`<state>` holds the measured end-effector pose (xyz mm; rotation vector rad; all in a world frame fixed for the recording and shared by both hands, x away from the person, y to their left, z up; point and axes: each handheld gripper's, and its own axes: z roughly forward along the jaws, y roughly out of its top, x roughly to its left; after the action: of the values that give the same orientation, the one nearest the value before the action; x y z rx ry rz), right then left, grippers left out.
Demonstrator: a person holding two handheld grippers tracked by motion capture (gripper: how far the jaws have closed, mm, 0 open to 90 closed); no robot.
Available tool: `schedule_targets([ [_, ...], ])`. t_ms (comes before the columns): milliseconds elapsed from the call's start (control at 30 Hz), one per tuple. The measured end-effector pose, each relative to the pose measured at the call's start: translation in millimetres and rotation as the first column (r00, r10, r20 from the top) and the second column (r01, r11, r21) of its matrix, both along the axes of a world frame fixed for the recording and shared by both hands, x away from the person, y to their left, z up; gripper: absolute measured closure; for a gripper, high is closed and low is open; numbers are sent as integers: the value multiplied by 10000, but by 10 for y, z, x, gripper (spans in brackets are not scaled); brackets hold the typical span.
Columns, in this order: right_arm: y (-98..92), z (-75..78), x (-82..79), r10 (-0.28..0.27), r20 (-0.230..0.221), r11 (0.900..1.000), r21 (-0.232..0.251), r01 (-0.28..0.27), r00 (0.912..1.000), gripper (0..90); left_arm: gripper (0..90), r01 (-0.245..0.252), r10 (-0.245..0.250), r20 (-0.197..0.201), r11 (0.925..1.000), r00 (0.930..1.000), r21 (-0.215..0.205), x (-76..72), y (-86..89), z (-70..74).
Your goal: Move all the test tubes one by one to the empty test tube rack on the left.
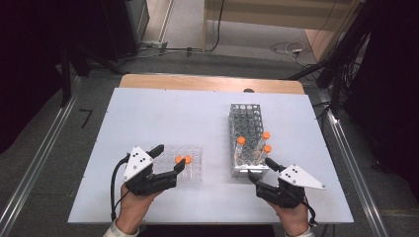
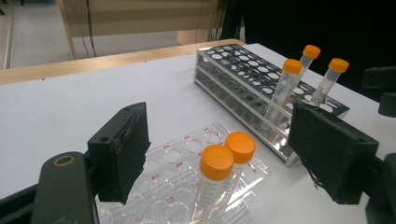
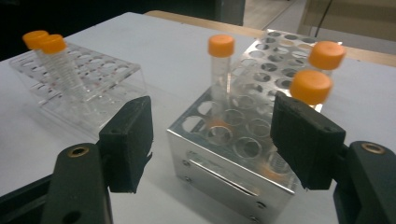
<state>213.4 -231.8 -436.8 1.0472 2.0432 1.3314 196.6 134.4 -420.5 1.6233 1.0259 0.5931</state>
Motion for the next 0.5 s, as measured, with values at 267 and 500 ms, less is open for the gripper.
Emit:
schedule_targets([
  [267,-80,-83,133,-790,57,9967,-204,791,9969,296,203,-4,4,4,10000,10000,-5,-3,-6,4],
  [500,-106,-175,335,-1301,76,9914,-100,1302,9915,407,203,37,-37,14,10000,10000,79,-3,-18,5],
])
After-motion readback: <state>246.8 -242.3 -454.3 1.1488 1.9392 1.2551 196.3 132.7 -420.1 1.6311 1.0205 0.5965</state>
